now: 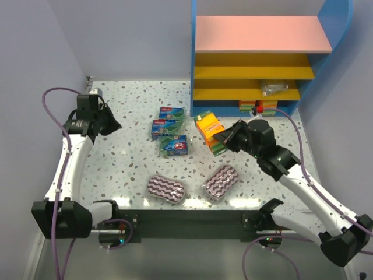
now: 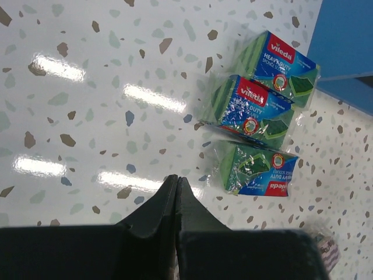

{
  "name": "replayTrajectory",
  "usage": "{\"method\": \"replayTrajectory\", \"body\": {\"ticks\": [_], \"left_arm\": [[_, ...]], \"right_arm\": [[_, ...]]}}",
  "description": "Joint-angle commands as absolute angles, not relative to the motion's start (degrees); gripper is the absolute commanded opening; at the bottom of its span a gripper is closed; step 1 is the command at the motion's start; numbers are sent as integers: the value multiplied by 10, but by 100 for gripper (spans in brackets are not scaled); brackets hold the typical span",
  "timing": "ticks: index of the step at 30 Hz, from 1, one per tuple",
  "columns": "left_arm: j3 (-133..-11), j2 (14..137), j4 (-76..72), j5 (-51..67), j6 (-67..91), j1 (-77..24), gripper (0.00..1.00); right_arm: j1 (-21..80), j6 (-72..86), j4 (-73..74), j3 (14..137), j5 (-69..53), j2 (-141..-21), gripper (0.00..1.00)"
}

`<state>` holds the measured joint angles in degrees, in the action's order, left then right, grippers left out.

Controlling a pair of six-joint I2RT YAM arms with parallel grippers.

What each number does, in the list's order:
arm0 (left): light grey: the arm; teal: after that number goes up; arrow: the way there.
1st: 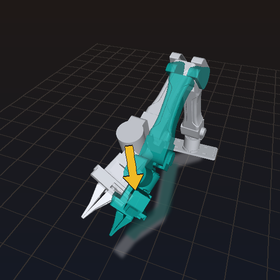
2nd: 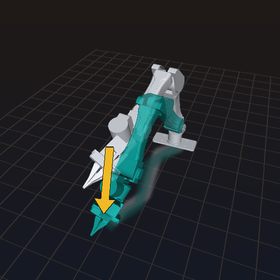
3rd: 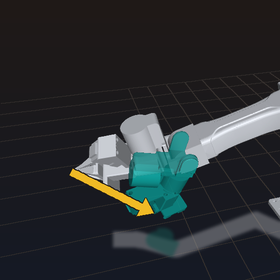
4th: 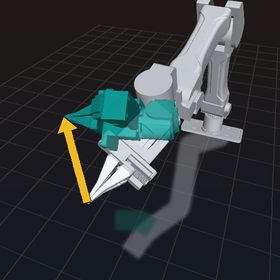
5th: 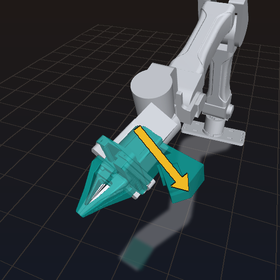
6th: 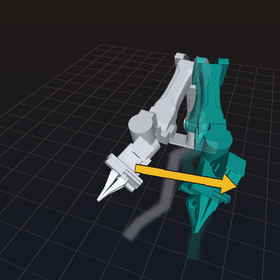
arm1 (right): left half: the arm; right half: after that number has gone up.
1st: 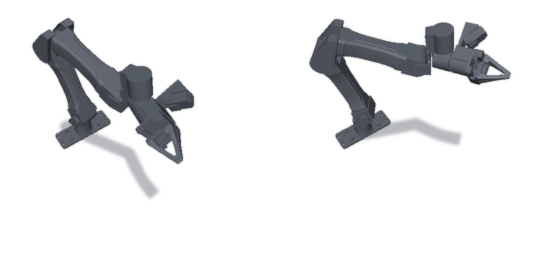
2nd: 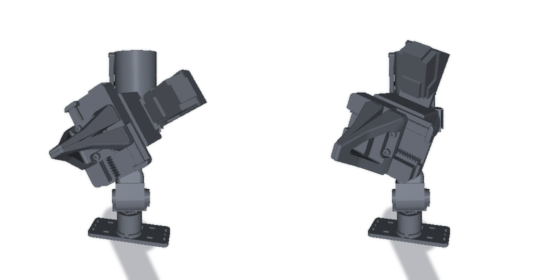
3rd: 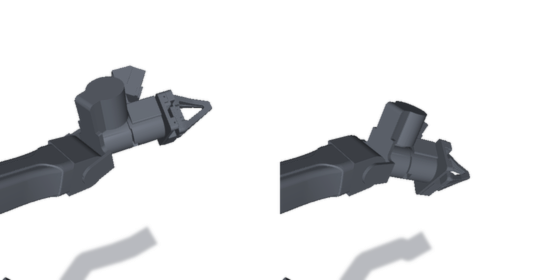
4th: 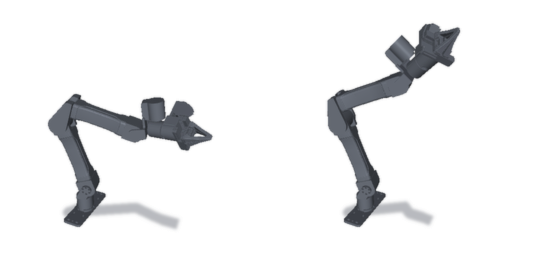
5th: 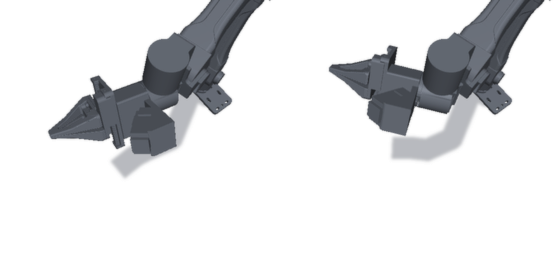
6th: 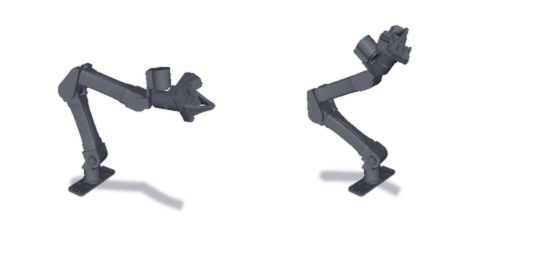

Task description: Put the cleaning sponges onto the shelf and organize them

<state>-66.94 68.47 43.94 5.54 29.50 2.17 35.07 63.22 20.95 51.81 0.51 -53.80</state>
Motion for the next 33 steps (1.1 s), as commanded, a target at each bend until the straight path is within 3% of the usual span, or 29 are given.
{"method": "replayTrajectory", "body": {"ticks": [1, 10, 18, 29, 33], "left_arm": [[-676, 691, 407, 83, 301, 20, 3], [-664, 693, 393, 82, 294, 20, 2], [-655, 693, 375, 69, 287, 20, 2], [-628, 683, 360, 60, 300, 20, 1], [-620, 679, 354, 61, 311, 20, 1]], "right_arm": [[310, 617, 214, 473, 1, -547, 0], [211, 615, 52, 440, -73, -667, 0], [127, 653, -229, 417, -116, -831, 0], [93, 726, -604, 463, -127, -1065, 0], [89, 723, -583, 496, -147, -1084, 0]]}}
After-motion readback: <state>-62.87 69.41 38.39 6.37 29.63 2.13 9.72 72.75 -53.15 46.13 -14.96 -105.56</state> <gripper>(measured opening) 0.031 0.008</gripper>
